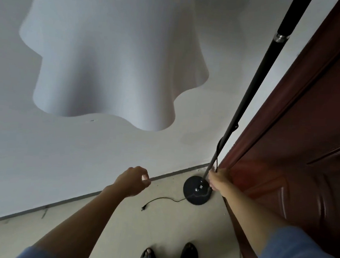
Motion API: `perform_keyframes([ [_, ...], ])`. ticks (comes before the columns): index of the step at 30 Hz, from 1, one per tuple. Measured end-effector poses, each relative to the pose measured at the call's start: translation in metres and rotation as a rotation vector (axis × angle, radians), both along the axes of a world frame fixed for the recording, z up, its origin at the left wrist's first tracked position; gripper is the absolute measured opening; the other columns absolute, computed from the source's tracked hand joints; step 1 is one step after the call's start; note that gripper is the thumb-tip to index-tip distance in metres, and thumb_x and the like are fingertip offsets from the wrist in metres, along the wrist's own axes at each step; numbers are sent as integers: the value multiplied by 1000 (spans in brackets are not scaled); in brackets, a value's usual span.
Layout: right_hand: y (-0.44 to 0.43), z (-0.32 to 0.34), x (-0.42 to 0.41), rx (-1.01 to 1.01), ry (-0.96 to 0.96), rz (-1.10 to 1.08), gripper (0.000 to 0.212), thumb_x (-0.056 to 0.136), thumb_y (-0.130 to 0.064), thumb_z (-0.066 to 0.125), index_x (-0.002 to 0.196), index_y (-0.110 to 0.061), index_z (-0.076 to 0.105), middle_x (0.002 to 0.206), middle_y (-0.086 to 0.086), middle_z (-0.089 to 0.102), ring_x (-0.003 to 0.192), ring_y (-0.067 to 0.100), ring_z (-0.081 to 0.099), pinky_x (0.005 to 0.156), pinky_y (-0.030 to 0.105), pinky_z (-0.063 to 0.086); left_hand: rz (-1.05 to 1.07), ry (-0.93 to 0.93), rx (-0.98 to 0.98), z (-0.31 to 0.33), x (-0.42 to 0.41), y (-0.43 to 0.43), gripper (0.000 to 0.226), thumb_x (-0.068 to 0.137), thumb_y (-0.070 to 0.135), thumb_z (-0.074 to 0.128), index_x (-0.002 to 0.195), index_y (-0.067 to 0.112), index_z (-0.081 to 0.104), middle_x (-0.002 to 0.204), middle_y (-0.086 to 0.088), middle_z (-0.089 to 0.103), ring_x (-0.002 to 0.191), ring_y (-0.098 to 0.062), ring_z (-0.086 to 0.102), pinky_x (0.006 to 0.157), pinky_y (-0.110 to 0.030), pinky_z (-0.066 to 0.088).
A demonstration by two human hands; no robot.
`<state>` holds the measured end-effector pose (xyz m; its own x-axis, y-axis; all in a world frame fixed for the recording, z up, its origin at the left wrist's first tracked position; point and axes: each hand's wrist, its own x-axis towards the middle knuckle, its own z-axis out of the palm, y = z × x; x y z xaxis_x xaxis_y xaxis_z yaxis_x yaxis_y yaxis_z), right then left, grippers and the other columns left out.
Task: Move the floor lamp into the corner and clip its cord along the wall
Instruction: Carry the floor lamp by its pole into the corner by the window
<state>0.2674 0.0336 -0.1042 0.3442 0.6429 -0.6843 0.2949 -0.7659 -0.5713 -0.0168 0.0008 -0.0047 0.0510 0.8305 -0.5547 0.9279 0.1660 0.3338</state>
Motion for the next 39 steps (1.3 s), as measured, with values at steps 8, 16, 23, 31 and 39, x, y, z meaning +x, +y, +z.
perform_keyframes([
  [8, -14, 65, -12, 67, 696, -318, 35, 101, -33, 48, 78, -7, 53, 71, 21, 75, 53, 27, 72, 43, 30, 55, 3, -69, -54, 8, -4, -27, 30, 82, 33, 66, 108, 18, 64, 113, -7, 68, 104, -21, 61, 93, -39, 52],
  [16, -4, 141, -19, 112, 1136, -467, 35, 102, -26, 48, 71, -9, 49, 65, 14, 72, 41, 17, 62, 38, 22, 52, -36, -344, -105, 13, 53, -31, 41, 84, 32, 66, 123, 20, 56, 130, -7, 57, 115, -22, 54, 101, -39, 43],
  [23, 6, 182, 12, 219, 1333, -542, 22, 99, -14, 44, 80, -7, 52, 53, 6, 63, 38, 13, 56, 36, 18, 46, 111, -417, -70, 15, 26, -44, 19, 94, 26, 52, 81, 17, 63, 86, -5, 63, 78, -16, 53, 72, -27, 39],
  [31, -27, 152, 15, 162, 808, -128, 40, 93, -38, 60, 109, -2, 62, 100, 23, 75, 79, 28, 73, 50, 29, 58, 126, -332, 105, 28, -19, -57, 35, 93, 29, 50, 59, 22, 52, 55, 0, 58, 47, -12, 52, 56, -27, 41],
  [39, -50, 165, -36, 936, -360, 504, 51, 88, -57, 56, 54, -20, 53, 44, -7, 57, 44, 10, 58, 46, 27, 44, -11, -226, 200, 53, -20, -43, 39, 94, 31, 51, 55, 31, 49, 53, 8, 52, 51, -5, 45, 54, -23, 35],
])
